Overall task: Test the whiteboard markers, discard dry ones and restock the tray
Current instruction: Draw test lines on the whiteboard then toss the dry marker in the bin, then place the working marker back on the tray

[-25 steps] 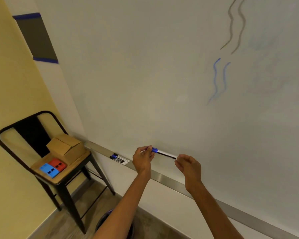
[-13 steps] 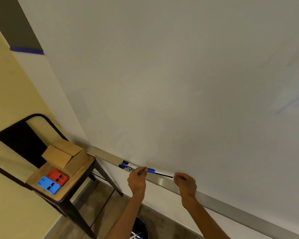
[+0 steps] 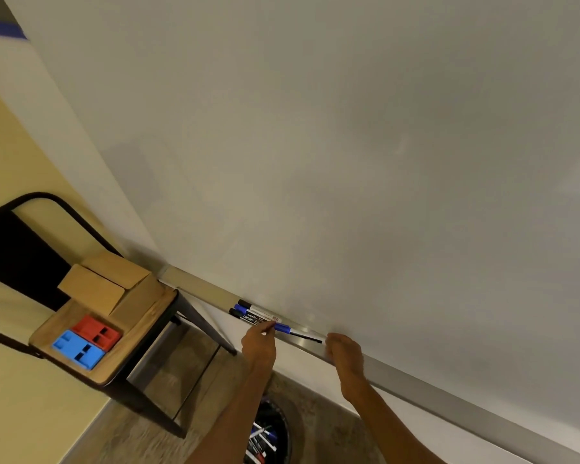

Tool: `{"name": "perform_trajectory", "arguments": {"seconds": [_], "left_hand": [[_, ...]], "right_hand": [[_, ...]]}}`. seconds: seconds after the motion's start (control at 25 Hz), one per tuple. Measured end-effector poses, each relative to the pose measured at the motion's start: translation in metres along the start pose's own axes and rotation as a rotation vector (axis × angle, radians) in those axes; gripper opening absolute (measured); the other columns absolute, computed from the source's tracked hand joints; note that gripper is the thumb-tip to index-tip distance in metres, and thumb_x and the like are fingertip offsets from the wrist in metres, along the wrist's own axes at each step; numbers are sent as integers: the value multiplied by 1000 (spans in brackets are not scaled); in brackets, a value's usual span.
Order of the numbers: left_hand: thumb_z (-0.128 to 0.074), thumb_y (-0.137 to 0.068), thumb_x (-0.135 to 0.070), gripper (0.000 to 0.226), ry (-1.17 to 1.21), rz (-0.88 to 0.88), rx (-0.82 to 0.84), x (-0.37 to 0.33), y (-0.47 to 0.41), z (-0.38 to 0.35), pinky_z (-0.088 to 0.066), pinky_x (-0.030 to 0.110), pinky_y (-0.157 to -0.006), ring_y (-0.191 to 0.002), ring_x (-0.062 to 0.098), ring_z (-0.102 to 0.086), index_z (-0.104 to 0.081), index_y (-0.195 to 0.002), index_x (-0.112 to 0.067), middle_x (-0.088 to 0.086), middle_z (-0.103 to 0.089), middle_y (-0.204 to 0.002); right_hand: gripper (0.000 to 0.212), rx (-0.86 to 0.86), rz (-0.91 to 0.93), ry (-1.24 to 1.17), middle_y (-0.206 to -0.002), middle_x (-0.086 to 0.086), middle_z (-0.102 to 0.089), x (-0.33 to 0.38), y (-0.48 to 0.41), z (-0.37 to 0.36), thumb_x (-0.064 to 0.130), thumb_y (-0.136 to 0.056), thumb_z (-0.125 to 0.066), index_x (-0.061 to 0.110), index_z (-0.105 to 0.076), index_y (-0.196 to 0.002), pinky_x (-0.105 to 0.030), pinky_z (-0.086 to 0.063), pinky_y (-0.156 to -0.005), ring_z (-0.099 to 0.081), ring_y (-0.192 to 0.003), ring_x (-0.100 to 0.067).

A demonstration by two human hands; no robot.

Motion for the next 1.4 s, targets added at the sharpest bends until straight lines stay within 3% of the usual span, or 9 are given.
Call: {"name": "perform_trajectory", "arguments": {"seconds": [0.2, 0.32, 0.44, 0.52, 0.68, 0.88, 1.0, 1.12, 1.4], "left_hand": [[-61, -96, -9, 24, -29, 8, -14, 10, -4, -5, -46, 38, -108, -116, 25, -63, -70, -119, -6, 10, -69, -122], [-61, -97, -11, 25, -28, 39, -5, 12, -3, -7, -47, 39, -108, -117, 25, -62, -69, -120, -7, 10, -68, -123], [-60, -98, -14, 26, -54, 37, 5, 13, -4, -4, -47, 36, -107, -118, 25, -62, -68, -122, -7, 11, -68, -124], [-58, -99, -16, 27, -77, 36, 22, 15, -6, -3, -47, 35, -105, -118, 24, -62, -68, -123, -9, 10, -68, -125], [-57, -100, -19, 28, -102, 60, 60, 16, -5, -2, -47, 34, -103, -117, 23, -62, -67, -125, -11, 8, -68, -125], [-57, -99, -14, 23, -88, -35, -6, 7, 13, 0, -46, 33, -100, -113, 26, -62, -71, -117, -8, 11, -69, -120], [-60, -98, -15, 21, -57, -123, 34, -9, 31, -13, -45, 29, -95, -111, 26, -63, -73, -113, -9, 11, -70, -118], [-61, -97, -16, 22, -96, -220, 138, -31, 52, -37, -45, 28, -97, -109, 24, -64, -73, -115, -9, 8, -71, -117], [-62, -96, -21, 21, -184, -379, 296, -74, 136, -125, -41, 19, -95, -109, 18, -65, -73, -113, -15, 2, -72, -117]], "right_hand": [[26, 56, -49, 62, -72, 0, -57, -10, -4, -9, 16, -96, -56, 20, -54, -71, -10, -39, -49, -53, -63, -11], [6, 57, -70, -34, -92, -11, -66, -20, -3, -13, 13, -94, -60, 12, -63, -89, -24, -53, -69, -65, -88, -27], [14, 79, -81, -81, -101, -16, -66, -20, -1, -17, 11, -94, -62, 14, -60, -80, -39, -55, -85, -64, -94, -32], [15, 97, -107, -102, -99, -15, -64, -20, -1, -19, 10, -94, -62, 15, -59, -80, -40, -54, -87, -62, -94, -31], [15, 175, -112, -114, -106, -13, -61, -25, -1, -21, 11, -94, -62, 6, -60, -108, -39, -53, -90, -59, -99, -28], [22, 163, 92, 84, -122, -9, -65, -20, 14, -4, 14, -94, -60, 13, -64, -115, -38, -50, -101, -61, -110, -27], [38, 125, 248, 252, -136, 1, -57, -17, 32, 23, 19, -95, -58, 15, -58, -132, -26, -38, -107, -53, -126, -21], [44, 89, 379, 420, -152, 1, -43, -13, 41, 57, 28, -99, -53, 19, -49, -142, -31, -28, -116, -38, -141, -20], [48, -28, 515, 617, -159, 3, -32, -36, 60, 161, 34, -102, -47, 22, -41, -148, -36, -21, -119, -26, -148, -17]]}}
Point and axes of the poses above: each hand's wrist, its own y-axis away from the middle knuckle, its own z-axis out of the back of the hand, x = y × z, the point moved 6 cm from there along -y, towards the middle knuckle
